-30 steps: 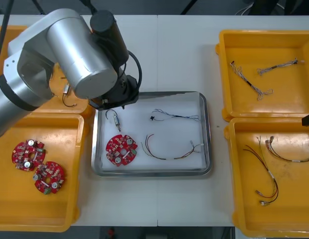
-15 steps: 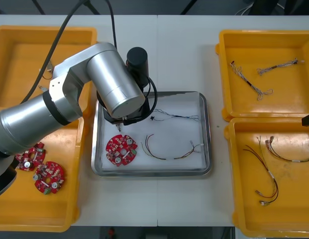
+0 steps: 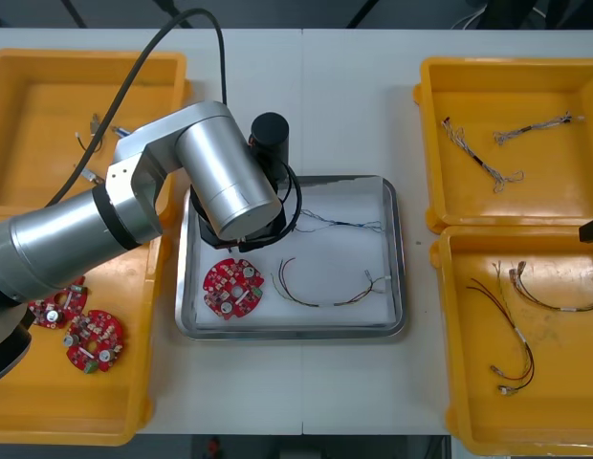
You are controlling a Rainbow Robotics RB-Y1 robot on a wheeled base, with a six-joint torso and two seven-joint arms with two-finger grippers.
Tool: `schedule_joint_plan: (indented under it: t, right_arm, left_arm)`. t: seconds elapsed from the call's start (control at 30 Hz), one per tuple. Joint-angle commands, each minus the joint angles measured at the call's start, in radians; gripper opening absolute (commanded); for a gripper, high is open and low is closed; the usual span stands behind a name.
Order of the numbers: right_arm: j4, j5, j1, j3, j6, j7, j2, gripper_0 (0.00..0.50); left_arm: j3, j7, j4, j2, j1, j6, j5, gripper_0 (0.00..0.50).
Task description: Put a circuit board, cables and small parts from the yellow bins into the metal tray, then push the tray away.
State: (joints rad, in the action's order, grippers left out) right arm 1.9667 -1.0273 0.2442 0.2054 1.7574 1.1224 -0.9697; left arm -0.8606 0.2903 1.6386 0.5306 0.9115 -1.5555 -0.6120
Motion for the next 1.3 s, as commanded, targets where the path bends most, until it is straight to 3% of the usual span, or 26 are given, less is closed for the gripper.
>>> schedule_joint_plan:
  t: [0.03,0.07,0.2,0.43,0.63,0.73,0.83,0.93,1.03,1.17,1.3]
  right_arm:
    - [0.024,-0.007,-0.01,0.016,-0.006,0.0,-0.037,0.5]
    - [0.024,-0.007,-0.01,0.016,-0.006,0.0,-0.037,0.5]
    - [0.024,-0.007,-0.01,0.016,-0.006,0.0,-0.037,0.5]
    - [0.024,-0.007,-0.01,0.016,-0.006,0.0,-0.037,0.5]
    - [0.024,-0.007,-0.01,0.016,-0.006,0.0,-0.037,0.5]
    - [0.024,-0.007,-0.01,0.016,-0.006,0.0,-0.037,0.5]
    - [0.024,-0.007,-0.01,0.016,-0.006,0.0,-0.037,0.5]
    - [0.024,-0.007,-0.01,0.016,-0.006,0.0,-0.037,0.5]
    - [0.024,-0.007,-0.01,0.016,-0.006,0.0,-0.037,0.5]
    - [0.014,-0.011,-0.036,-0.015,-0.001,0.002,-0.032,0.5]
    - [0.02,-0.017,-0.002,-0.055,0.002,0.008,-0.06,0.5]
  left_arm:
    - [-0.02,-0.063,0.009,0.003,0.003,0.011,0.018,0.083]
    - [-0.02,-0.063,0.009,0.003,0.003,0.011,0.025,0.132]
    - [-0.018,-0.065,0.015,0.006,0.003,0.012,0.04,0.244]
    - [0.008,-0.077,0.061,0.028,0.01,0.003,0.003,0.363]
    - [0.061,-0.083,0.121,0.068,0.044,-0.049,-0.089,0.424]
    - [0.134,-0.085,0.165,0.103,0.09,-0.132,-0.209,0.5]
    - [0.187,-0.086,0.176,0.138,0.13,-0.187,-0.307,0.5]
    - [0.23,-0.079,0.182,0.227,0.185,-0.213,-0.433,0.5]
    - [0.247,-0.074,0.198,0.298,0.205,-0.213,-0.486,0.5]
    - [0.27,-0.049,0.242,0.44,0.207,-0.199,-0.577,0.5]
    - [0.278,0.099,0.259,0.582,0.202,-0.19,-0.673,0.5]
